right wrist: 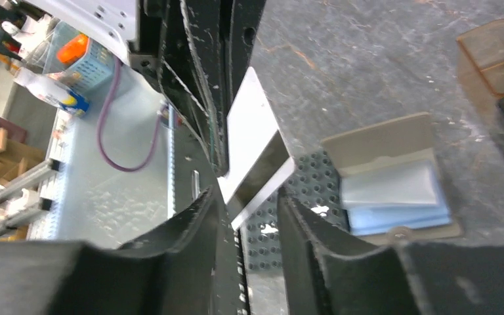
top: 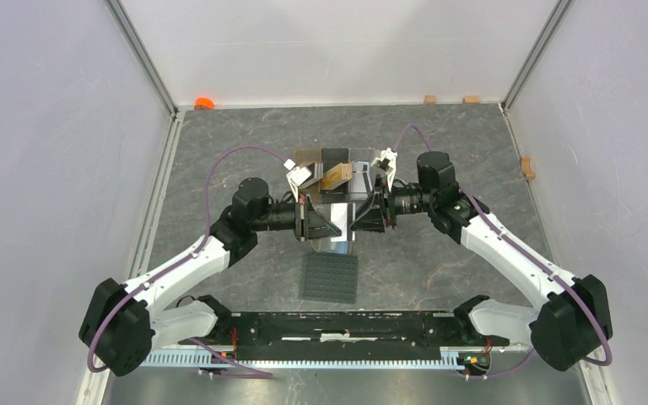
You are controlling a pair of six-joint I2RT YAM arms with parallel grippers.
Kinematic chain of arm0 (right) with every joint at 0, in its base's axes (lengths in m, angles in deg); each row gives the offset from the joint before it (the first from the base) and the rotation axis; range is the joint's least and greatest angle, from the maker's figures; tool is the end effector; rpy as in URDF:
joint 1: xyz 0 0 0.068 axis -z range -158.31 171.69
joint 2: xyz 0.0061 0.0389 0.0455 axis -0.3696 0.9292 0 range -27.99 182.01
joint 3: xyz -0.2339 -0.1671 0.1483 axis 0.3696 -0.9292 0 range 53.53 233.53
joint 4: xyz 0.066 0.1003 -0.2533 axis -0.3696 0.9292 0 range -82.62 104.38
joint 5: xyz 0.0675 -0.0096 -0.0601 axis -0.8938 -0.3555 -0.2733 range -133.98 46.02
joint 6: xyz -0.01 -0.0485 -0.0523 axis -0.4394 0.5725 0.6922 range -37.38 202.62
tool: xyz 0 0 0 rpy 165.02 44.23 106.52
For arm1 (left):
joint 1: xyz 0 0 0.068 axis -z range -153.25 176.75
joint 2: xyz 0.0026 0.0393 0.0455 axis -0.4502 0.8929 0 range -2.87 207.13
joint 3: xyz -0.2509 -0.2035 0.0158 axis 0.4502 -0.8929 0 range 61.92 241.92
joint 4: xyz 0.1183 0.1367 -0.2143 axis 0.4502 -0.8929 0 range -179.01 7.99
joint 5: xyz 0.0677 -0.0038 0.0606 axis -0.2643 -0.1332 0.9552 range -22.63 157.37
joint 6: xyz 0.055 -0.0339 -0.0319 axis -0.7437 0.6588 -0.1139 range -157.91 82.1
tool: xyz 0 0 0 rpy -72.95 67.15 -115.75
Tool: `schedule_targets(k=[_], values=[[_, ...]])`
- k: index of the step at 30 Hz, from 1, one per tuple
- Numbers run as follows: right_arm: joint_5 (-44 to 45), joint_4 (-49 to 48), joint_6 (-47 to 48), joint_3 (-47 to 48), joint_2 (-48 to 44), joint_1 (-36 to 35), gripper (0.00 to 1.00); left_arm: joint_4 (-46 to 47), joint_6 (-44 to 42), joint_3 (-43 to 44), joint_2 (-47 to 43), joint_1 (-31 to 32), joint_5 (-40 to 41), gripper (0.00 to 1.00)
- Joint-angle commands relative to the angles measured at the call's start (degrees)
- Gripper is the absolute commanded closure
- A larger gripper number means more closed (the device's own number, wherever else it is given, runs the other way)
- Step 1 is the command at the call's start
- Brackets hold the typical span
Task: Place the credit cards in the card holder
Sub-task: Turn over the card holder at the center of the board.
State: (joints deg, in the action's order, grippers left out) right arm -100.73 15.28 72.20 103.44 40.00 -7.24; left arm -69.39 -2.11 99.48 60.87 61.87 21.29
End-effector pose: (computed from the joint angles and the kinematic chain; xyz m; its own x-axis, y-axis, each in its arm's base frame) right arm 0.2105 0.1733 0.3346 -0.5440 -0.1873 -0.8179 -0.8387 0.1525 0.5228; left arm 0.1853 -0.1827 0.3067 -0.7240 0.0131 -0.6897 0.6760 0.2125 -0.7056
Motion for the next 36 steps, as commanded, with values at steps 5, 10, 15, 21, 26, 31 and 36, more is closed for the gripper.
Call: schedule_targets(k=[5,10,15,21,26,31,36], values=[[-2.3,-27.0,-18.4,-7.5,-3.1,-1.1,0.49,22.0,13.2,-6.0,-1.4,0.3,2.0,0.98],[1.3,-40.9,-29.7,-12.1,-3.2,-1.2,0.83,21.8,13.2,-6.0,-0.3,0.3,1.5,0.98],[12.4,-27.2,-26.1,-10.3,-1.5,-1.0,1.00,3.3,4.7,-2.3,-0.9,0.3,8.7,0.47],[25.9,-9.1,-20.6,-8.7,3.6,-1.6,1.00,-22.9,-4.9,4.2,-0.8,0.3,32.1,0.25],[32.6,-8.0,-22.1,-9.7,5.7,-3.6,1.00,-28.2,-5.9,5.6,3.9,0.5,36.3,0.16],[36.0,-8.3,-23.4,-8.7,8.9,-5.5,1.00,-25.7,-5.3,5.4,8.8,0.4,35.1,0.12],[41.4,-5.8,-23.8,-8.4,11.1,-6.3,1.00,-23.4,-5.5,6.0,14.1,0.4,33.6,0.13]])
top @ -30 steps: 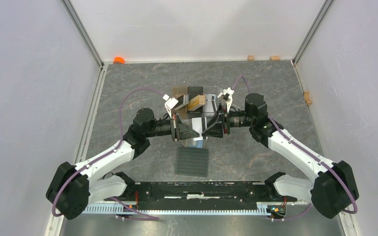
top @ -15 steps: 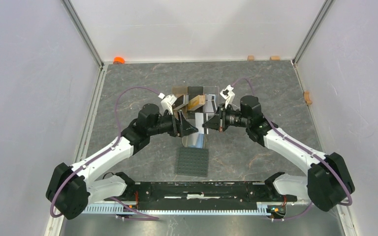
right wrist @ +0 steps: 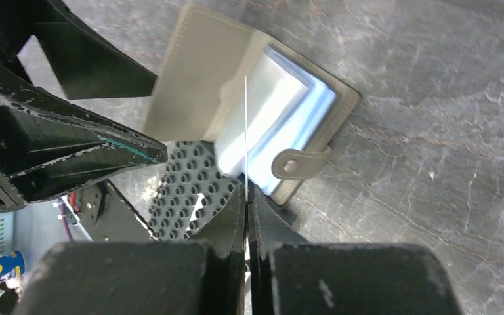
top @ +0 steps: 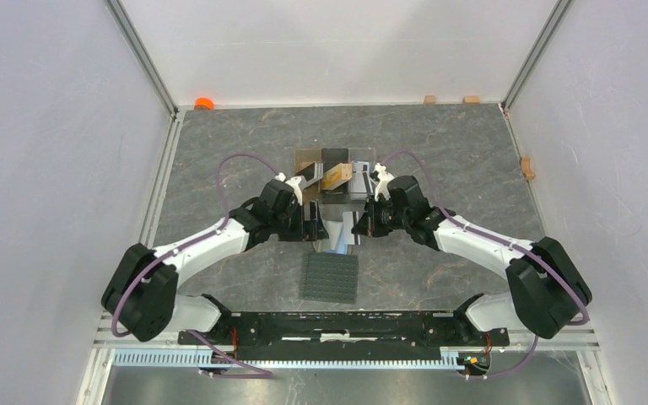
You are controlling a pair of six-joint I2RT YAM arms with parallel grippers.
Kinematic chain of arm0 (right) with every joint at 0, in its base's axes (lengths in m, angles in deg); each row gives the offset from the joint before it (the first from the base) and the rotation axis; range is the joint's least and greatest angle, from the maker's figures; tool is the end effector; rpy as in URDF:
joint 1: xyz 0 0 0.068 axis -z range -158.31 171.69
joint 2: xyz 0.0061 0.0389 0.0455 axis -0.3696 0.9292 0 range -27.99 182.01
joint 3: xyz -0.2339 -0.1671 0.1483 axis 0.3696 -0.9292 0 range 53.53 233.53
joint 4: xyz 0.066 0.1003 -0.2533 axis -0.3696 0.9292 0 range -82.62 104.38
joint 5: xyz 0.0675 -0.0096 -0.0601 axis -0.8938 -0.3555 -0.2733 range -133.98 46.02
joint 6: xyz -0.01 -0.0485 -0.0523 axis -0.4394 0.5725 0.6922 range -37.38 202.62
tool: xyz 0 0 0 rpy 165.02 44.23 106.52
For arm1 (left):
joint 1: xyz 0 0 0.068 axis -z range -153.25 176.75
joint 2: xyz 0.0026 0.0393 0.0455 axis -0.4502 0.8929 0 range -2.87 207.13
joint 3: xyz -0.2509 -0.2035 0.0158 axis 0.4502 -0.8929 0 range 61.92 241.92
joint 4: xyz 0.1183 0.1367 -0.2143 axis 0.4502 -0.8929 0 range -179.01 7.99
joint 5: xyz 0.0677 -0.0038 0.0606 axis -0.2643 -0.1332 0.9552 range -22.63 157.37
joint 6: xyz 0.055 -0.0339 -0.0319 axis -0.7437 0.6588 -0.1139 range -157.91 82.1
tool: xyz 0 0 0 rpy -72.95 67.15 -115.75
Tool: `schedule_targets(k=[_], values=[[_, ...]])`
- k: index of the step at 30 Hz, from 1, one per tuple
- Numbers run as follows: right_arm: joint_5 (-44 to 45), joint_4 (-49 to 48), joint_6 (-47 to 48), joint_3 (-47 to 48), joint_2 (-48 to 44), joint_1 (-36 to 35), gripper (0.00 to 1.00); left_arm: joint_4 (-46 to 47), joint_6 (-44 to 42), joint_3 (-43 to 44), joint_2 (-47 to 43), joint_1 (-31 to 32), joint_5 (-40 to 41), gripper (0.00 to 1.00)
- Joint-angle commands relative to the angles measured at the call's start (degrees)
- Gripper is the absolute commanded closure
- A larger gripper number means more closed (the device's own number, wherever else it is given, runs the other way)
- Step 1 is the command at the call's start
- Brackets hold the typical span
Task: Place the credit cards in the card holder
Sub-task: Turn over the card holder at the center of the board.
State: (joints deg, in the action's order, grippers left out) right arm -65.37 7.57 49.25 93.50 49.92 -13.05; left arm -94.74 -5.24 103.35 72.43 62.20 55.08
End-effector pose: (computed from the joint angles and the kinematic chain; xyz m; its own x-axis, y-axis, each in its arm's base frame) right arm 0.2354 0.1897 0.2270 -0.8452 0.0371 -0.5331 -0.3610 0.6959 0.6207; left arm 0.2242 -0.1751 0.2251 -0.8685 -0.0291 -0.4949 0.2578 0.8262 -0.5010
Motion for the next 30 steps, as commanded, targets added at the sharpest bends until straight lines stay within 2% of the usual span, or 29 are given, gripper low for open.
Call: schedule_targets(k=[1,10,15,18,23,30], values=[[6.7,2.2,-0.9,1.3,1.3,-0.6,1.00,2.5,-2.1,2.0,3.2,0.1,-0.5,0.16],[9.0,0.2,-3.2,-0.9,3.8,-0.7,1.00,0.9,-3.2,2.1,8.7,0.1,2.4,0.52],[8.4,-4.2,-5.5,-2.1,4.8,-0.7,1.00,0.3,-3.0,1.9,9.2,0.1,4.0,0.75],[7.7,-7.3,-7.6,-3.5,4.7,-0.7,1.00,-0.3,-3.1,2.0,9.7,0.1,4.3,0.85],[8.7,-8.2,-8.5,-4.4,3.3,-0.7,1.00,-1.3,-2.5,2.2,10.7,0.1,5.4,0.97],[6.4,-11.5,-10.5,-5.3,4.7,-0.7,1.00,-1.2,-1.3,2.3,13.7,0.0,5.4,0.98]])
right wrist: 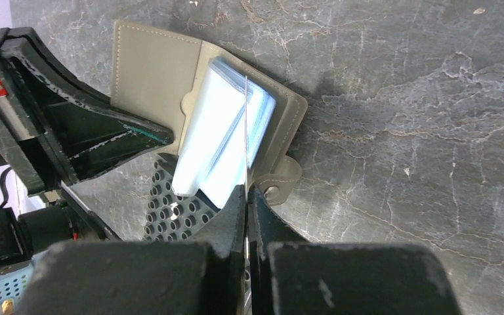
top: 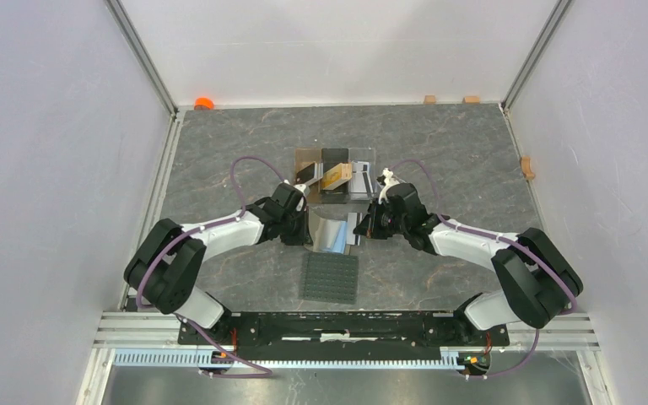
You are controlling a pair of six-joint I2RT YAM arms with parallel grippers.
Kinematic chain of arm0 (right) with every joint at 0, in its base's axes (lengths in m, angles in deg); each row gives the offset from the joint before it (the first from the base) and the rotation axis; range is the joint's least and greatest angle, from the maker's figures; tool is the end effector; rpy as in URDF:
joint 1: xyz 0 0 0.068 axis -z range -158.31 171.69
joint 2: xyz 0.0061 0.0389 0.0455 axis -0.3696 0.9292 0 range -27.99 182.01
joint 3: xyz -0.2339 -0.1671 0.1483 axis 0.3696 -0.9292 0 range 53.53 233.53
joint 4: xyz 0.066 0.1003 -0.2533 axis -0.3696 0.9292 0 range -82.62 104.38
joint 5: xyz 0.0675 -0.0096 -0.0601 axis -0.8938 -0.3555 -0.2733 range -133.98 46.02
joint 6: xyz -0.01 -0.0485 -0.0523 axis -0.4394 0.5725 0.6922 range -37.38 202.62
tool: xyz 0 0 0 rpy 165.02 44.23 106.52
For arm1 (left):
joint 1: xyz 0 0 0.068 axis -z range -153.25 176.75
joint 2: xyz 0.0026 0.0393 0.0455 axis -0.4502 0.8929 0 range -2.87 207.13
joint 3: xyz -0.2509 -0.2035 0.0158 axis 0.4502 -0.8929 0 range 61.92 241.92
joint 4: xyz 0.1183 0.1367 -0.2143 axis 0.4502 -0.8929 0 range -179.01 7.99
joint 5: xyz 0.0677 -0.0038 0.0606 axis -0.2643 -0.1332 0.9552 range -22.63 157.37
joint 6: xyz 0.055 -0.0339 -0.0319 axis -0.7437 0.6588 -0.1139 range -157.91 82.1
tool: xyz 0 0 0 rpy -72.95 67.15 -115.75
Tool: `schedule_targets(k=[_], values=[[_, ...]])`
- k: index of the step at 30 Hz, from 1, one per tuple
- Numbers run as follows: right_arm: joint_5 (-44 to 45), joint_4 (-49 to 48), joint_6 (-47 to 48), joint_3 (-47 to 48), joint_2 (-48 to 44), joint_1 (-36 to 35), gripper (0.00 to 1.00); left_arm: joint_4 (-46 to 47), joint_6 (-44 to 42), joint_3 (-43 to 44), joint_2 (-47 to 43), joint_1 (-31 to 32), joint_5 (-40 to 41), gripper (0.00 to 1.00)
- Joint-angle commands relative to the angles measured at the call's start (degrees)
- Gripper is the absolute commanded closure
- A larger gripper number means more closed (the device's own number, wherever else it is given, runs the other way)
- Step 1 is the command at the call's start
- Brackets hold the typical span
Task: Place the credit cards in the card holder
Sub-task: Turn over the card holder at the center of the board.
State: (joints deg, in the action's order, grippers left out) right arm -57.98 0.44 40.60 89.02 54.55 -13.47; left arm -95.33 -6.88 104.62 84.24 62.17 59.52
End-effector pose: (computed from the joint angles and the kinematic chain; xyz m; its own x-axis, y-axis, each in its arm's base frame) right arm 0.2404 0.1870 0.1888 -0.8666 0.1840 -0.4639 -0.1750 0.7585 0.6278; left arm 0.2451 -0.1842 0.1740 -0.9171 0.0256 -0.3979 0.1876 0.9082 -0.3741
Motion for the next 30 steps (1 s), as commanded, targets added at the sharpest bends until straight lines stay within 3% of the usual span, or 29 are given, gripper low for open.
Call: schedule_targets(k=[1,8,21,30], values=[[-1.3,-5.0,-2.2,-1.0,0.3,-0.3,1.00,-0.5,0.4,0.9,2.2,0.0,0.9,0.98],[2.6,-3.7,-1.8,-0.8,-2.3,-0.3,1.00,0.3,0.8,0.9,4.4,-0.2,0.4,0.98],[2.0,-6.1,-3.2,-2.0,-0.3,-0.3,1.00,0.7,0.7,1.0,5.6,-0.2,-0.4,0.98],[6.2,-2.5,-2.3,-1.8,-5.4,-0.3,1.00,0.8,0.8,0.9,5.8,-0.5,-0.5,0.98]])
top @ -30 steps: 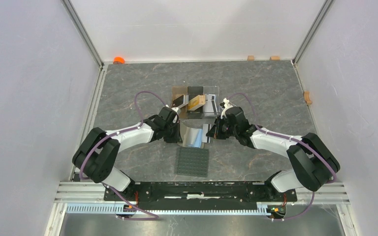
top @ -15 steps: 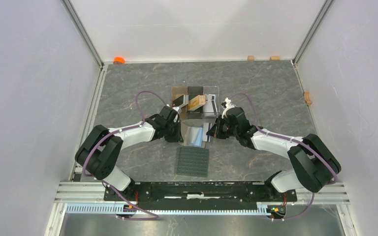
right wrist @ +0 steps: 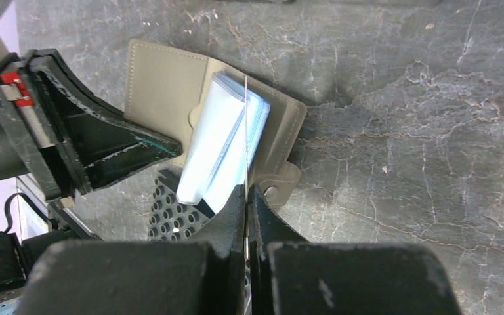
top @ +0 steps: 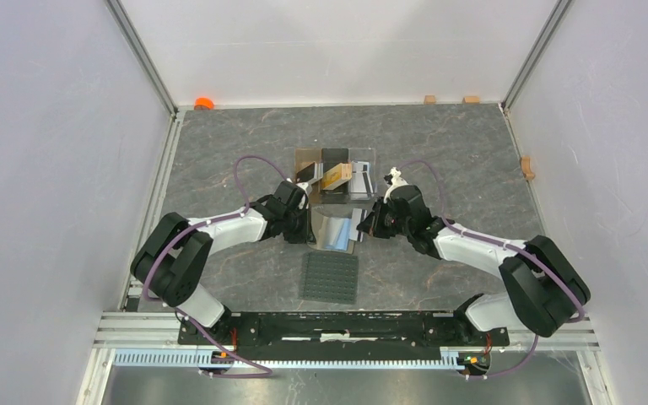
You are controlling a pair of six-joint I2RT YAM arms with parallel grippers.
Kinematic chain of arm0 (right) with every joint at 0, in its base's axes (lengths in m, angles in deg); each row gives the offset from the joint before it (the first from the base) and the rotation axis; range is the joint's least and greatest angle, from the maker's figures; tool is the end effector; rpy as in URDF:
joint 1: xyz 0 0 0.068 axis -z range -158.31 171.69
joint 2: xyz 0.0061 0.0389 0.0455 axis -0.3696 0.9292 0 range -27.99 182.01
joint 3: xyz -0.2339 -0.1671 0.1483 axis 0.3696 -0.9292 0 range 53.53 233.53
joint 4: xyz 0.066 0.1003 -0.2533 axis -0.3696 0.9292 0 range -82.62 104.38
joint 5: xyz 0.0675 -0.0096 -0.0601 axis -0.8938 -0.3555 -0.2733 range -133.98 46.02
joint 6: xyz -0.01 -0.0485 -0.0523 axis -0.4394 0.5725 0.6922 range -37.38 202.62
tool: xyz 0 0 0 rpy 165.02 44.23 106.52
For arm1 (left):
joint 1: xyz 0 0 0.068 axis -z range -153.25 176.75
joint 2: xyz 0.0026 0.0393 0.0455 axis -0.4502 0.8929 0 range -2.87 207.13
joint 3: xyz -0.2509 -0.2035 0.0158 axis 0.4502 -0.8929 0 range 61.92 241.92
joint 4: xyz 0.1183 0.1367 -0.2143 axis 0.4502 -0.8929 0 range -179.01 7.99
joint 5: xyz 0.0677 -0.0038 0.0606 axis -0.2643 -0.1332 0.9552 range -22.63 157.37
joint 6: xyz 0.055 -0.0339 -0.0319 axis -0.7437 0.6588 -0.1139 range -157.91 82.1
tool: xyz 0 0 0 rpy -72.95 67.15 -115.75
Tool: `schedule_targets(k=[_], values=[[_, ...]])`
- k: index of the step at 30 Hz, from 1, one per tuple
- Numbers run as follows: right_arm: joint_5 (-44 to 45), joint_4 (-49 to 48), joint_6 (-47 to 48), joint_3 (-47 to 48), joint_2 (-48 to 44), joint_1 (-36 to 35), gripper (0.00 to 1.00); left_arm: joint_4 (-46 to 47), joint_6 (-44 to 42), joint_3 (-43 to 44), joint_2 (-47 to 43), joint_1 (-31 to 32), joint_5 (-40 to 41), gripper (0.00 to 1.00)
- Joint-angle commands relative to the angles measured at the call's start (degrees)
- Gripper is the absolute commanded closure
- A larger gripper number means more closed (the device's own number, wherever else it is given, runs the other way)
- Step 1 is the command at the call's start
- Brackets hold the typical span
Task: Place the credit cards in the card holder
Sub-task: Turn over the card holder at the center of the board.
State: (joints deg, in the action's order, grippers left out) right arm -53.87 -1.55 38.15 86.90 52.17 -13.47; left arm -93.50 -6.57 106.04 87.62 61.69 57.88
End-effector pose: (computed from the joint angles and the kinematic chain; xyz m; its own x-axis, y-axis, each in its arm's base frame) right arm 0.2360 0.1788 0.1914 -0.8331 0.2572 -0.4896 -0.1326 0.7666 0.6283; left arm 0.2565 -0.1911 0.1666 -0.9241 0.0198 -0.3817 0.1828 0.8999 -0.3959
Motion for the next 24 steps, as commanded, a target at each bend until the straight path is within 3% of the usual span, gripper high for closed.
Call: schedule_targets(k=[1,8,17,24], values=[[1.5,-0.7,-0.2,0.3,-3.2,-0.3,1.00,-1.1,0.5,-0.5,2.5,0.0,1.1,0.98],[-0.4,-3.1,-1.6,-0.2,-2.1,-0.4,1.00,-0.9,0.5,-0.5,2.5,0.0,0.8,0.98],[5.6,1.8,0.6,0.7,-6.9,-0.3,1.00,-1.3,0.5,-0.5,2.2,-0.1,0.9,0.98],[3.0,-0.3,-0.3,0.1,-4.7,-0.3,1.00,-1.1,0.4,-0.5,2.2,-0.1,0.6,0.98]])
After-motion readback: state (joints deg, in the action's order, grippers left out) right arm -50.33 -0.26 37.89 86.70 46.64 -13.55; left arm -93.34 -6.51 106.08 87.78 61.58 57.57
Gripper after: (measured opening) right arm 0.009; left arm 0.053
